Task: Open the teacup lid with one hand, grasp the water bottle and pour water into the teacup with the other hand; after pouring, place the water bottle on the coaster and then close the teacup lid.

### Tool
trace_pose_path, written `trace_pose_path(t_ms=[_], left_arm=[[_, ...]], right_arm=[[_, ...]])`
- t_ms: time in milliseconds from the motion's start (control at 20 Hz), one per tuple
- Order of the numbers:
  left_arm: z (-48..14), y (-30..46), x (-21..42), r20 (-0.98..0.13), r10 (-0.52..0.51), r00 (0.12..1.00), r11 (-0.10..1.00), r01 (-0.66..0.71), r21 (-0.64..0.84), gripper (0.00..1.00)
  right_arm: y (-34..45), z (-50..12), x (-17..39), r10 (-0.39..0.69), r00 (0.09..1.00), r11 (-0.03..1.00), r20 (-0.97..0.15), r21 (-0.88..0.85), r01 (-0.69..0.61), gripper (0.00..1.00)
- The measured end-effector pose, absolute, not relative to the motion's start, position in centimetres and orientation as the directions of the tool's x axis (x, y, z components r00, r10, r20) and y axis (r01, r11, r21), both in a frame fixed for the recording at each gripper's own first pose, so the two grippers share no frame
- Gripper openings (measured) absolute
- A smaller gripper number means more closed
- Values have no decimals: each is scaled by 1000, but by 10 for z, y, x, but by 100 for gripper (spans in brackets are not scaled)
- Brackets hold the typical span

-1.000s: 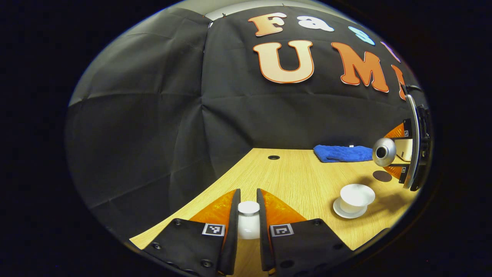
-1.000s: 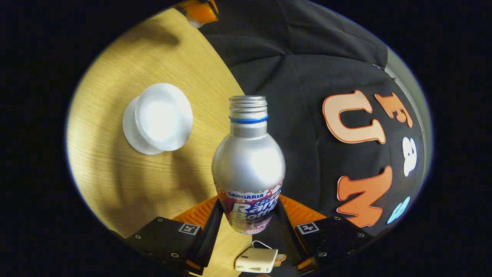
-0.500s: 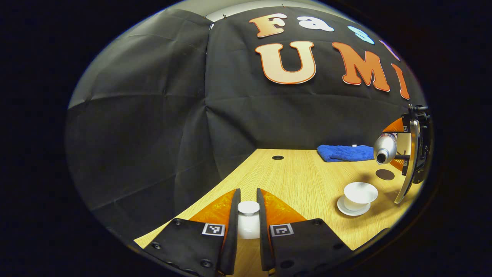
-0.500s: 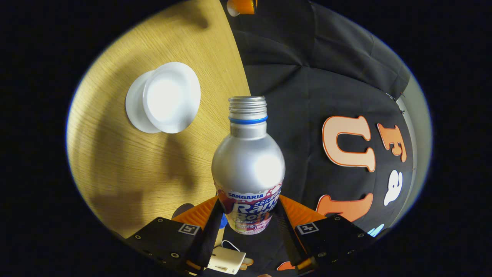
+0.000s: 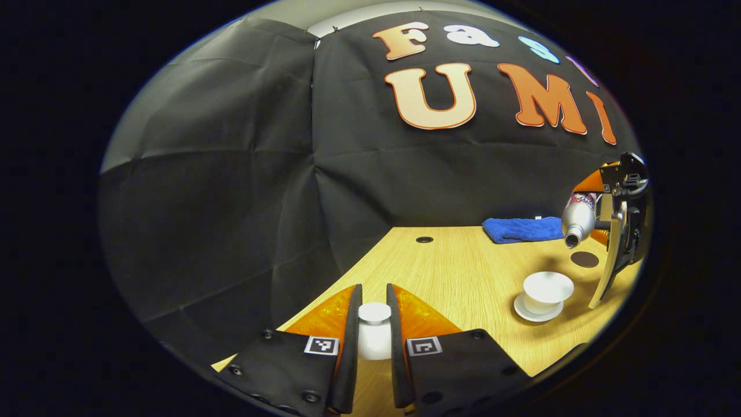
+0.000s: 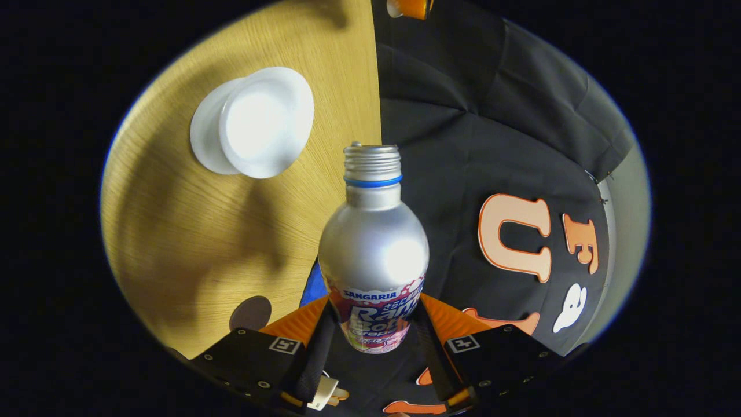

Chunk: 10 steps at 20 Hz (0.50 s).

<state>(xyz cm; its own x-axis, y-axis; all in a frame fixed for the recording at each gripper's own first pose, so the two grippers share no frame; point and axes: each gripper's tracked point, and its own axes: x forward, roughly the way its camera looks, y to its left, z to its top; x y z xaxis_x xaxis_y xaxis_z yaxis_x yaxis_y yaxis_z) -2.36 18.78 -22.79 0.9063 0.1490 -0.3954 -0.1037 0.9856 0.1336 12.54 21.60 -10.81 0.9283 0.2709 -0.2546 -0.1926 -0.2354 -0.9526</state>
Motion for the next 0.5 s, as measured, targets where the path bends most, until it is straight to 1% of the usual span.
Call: trace_pose_path(t_ms=[150,500], left_arm=[[-228,189,-24,-395,152,906,985,-105,138,29],[-225,188,-25,-388,149,910,985,-101,142,29]], right_arm=[[215,-105,128,275,930,-268,-246,-948,-171,76],[212,-91,134,288,936,-305,-203,-946,-111,76]])
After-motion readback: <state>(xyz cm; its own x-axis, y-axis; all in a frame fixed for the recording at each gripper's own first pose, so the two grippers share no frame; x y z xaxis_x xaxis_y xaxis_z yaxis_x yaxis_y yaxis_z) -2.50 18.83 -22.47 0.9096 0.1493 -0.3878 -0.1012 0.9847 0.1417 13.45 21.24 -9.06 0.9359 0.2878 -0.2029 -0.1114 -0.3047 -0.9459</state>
